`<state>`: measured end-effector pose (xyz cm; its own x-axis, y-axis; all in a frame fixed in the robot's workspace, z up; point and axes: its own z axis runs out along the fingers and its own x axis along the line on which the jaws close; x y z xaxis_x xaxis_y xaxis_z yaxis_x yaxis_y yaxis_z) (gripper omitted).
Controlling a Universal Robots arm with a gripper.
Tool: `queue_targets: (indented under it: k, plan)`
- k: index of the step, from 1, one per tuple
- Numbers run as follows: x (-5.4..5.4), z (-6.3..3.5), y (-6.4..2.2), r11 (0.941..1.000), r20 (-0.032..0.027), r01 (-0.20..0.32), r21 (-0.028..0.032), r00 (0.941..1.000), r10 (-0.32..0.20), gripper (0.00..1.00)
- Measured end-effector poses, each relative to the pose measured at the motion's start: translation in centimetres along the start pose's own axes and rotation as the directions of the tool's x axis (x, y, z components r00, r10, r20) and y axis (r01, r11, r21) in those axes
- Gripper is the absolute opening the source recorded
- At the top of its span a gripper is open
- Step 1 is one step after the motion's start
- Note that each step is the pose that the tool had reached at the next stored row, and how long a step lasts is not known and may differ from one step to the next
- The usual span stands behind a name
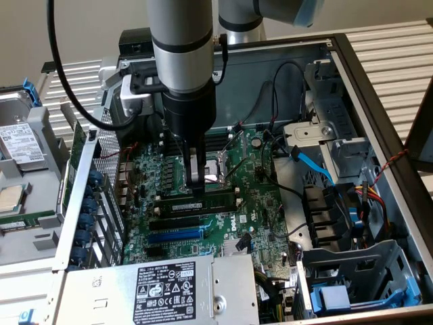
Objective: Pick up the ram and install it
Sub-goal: 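Press down the ram until it locks into place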
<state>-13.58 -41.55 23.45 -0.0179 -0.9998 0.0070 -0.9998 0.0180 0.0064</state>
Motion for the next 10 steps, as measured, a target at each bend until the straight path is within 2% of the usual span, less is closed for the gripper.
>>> queue_targets:
  k: [10]
  plan:
    - [0.09,0.22,0.02,1.0,-0.0001,0.0,-0.0001,1.0,0.0,0.11]
